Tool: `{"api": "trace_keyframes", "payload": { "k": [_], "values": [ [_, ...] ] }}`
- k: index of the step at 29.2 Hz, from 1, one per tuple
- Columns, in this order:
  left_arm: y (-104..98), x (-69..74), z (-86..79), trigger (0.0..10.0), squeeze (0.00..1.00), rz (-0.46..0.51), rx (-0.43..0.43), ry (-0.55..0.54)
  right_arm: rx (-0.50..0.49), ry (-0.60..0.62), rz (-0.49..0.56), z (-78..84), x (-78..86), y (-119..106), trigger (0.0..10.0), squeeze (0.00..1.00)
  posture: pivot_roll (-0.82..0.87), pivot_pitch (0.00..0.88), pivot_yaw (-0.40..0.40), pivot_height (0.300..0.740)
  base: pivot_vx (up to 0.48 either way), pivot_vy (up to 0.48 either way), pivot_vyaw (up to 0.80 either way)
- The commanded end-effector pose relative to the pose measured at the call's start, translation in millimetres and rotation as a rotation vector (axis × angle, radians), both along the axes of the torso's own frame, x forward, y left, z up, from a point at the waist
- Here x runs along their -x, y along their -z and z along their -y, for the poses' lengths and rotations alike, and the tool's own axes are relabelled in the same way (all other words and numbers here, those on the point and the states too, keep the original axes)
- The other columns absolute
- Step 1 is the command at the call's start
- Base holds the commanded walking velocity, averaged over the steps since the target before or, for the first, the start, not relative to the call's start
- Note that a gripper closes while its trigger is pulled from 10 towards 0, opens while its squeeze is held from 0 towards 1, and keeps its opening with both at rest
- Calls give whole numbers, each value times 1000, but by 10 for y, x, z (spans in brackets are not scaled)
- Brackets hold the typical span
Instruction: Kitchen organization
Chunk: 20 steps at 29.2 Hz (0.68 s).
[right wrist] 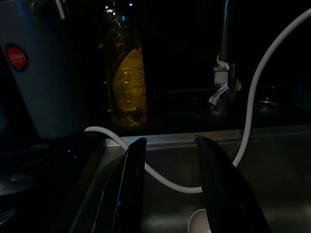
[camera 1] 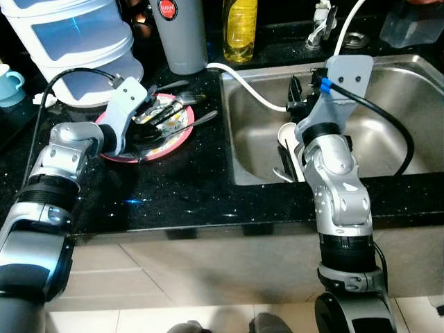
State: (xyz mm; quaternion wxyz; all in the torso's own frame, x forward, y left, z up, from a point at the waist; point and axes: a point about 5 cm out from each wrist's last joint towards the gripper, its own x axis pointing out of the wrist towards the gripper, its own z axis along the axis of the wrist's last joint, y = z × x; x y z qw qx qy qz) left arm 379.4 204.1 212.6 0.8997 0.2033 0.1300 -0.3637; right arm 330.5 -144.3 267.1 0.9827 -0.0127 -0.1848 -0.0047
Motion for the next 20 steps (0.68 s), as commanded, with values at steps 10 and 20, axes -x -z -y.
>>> {"api": "trace_keyframes", "payload": {
  "k": [10, 20],
  "values": [
    [-106, -39, -179, 0, 0, 36, 54, -93, 0, -27, 5, -52, -27, -18, 10000, 0, -11, 75, 83, 740, 0, 0, 0],
    [-907, -73, 272, 10000, 0, 253, 378, 52, 0, -41, -2, -86, -41, -9, 10000, 0, -4, 88, 74, 740, 0, 0, 0]
  ]
}}
